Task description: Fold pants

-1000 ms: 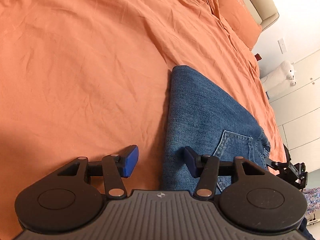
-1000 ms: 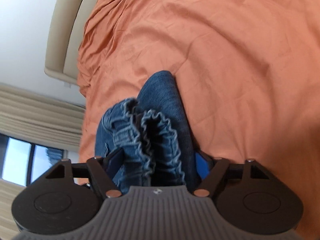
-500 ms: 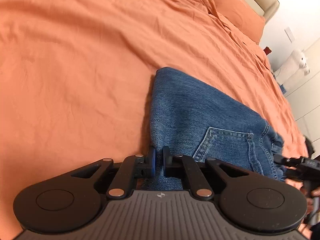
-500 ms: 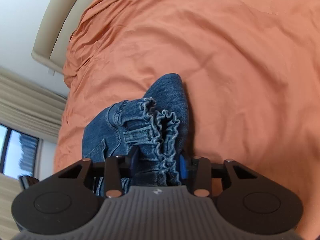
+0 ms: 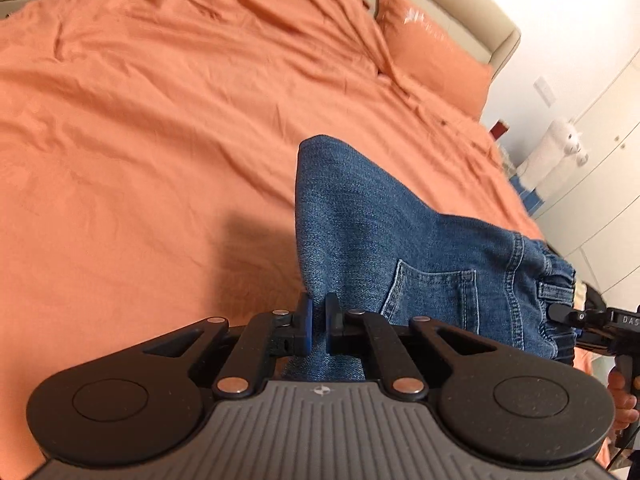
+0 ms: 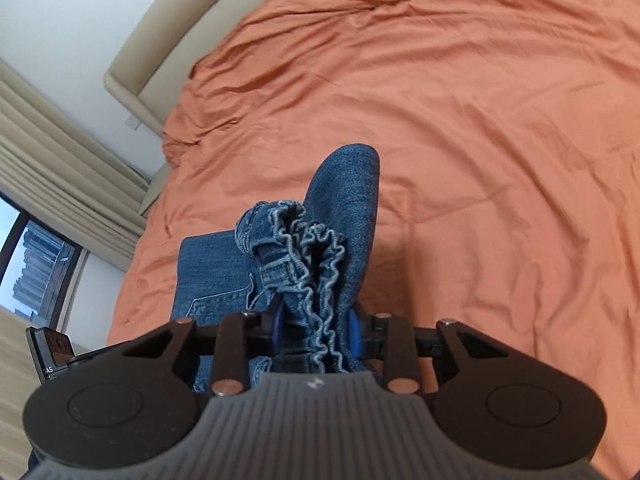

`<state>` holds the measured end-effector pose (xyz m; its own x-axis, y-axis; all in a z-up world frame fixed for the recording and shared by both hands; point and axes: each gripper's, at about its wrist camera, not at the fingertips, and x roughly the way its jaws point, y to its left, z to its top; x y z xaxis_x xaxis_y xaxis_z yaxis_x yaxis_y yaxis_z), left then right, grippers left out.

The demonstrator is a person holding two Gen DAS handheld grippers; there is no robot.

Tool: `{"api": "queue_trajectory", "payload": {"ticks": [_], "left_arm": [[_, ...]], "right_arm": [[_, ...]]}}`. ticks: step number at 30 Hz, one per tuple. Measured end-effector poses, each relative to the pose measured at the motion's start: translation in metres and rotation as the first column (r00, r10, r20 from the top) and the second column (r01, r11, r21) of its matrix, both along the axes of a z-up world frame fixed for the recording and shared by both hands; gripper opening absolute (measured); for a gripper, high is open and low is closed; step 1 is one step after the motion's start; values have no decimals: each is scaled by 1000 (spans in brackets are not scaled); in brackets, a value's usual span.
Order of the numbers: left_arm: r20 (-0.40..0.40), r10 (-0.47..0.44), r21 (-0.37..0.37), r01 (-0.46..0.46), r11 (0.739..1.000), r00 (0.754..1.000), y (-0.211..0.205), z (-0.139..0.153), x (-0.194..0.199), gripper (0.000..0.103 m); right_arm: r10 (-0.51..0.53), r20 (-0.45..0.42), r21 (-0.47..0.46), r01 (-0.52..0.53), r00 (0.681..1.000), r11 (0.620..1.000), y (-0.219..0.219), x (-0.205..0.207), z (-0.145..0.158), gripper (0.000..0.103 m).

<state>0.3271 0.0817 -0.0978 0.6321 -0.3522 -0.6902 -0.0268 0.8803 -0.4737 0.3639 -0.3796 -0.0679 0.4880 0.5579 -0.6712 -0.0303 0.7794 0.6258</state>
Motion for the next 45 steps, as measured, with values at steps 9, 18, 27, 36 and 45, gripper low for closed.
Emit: {"api": "queue_trajectory", "payload": {"ticks": [9,18,27,36,45], "left_arm": [[81,54,53,-58,997,995,73,64,-51,5],[85,138,171,-151,974,987,177,114,-85,5],[1,225,215,-220,951,974,245,54,-82,5],[-120,253,220,-223,950,960,271,-35,-44,5],[-156,259,196,-228,954,953,288,-59,-63,15]], "right_arm": [[74,70,21,-76,995,997,85,-28,50,27],[189,80,116,-198,979,973,221,-34,56,27],[269,-26,166,-261,963,951,327,-11,-11,27],[264,-153,98,-251,952,963,344,26,-100,27],[251,-196,85,-239,948,967,338,35,-138,39]]}}
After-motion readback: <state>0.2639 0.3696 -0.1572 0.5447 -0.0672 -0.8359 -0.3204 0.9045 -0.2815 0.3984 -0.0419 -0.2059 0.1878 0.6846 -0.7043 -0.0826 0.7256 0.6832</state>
